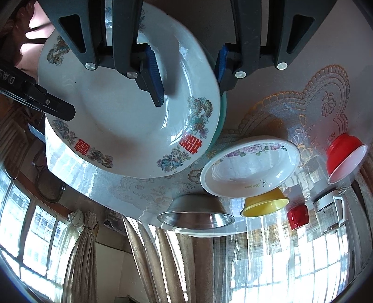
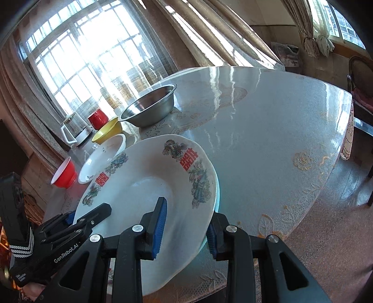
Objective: Organize plates and bowls
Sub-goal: 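Carry the patterned plate with the right tool onto the teal plate, then lower the patterned plate onto the teal plate and open the right tool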
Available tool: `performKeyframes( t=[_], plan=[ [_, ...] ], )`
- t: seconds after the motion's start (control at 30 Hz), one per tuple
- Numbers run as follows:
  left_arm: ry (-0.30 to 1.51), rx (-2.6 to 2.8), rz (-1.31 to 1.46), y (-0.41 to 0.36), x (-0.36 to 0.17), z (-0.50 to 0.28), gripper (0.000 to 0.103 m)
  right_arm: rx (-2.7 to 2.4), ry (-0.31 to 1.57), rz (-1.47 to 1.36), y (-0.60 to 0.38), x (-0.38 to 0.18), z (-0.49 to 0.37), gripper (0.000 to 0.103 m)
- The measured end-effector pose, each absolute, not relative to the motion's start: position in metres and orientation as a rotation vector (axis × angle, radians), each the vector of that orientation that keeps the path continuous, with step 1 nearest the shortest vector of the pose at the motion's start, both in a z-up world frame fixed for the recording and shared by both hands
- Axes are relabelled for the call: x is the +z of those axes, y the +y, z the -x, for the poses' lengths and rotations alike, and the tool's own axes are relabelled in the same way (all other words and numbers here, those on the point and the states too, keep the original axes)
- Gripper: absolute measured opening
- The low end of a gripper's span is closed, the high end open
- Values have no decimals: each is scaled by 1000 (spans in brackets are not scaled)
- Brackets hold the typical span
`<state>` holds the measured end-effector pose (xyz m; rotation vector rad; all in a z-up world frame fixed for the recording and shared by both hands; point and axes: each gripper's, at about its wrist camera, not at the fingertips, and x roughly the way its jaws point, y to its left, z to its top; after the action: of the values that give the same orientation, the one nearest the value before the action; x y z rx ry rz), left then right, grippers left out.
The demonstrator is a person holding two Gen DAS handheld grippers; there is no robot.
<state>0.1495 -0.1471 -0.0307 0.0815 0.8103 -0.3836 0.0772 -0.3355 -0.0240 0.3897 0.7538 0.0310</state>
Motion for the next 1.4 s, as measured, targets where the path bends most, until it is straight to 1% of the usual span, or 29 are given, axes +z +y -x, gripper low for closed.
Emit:
performKeyframes(
  t=[0.1,0.27,0.83,0.97,1.1,1.2,1.23,1.4],
  plan=[
    [787,-373,-103,-146,-28,-141,38,6,761,-345,-332,-22,-71,32],
    [755,-363,-136,-144,-25,-134,37,-31,746,-296,-331,-22,-70,23],
    [775,-368,-84,-135,-27,-148,37,-50,736,-300,-327,-24,-89,24],
    [785,-372,-13,-122,-28,-147,49,-57,737,-290,-322,-24,-85,26],
    [780,-371,16,-115,-27,-145,54,-62,736,-282,-318,-25,-80,26],
    [766,-352,-2,-114,-25,-140,59,-63,744,-279,-316,-25,-80,30],
    [763,-346,-5,-113,-25,-139,62,-65,747,-275,-314,-26,-79,30],
    [749,-333,-1,-105,-23,-133,69,-68,759,-269,-310,-27,-77,30]
  ],
)
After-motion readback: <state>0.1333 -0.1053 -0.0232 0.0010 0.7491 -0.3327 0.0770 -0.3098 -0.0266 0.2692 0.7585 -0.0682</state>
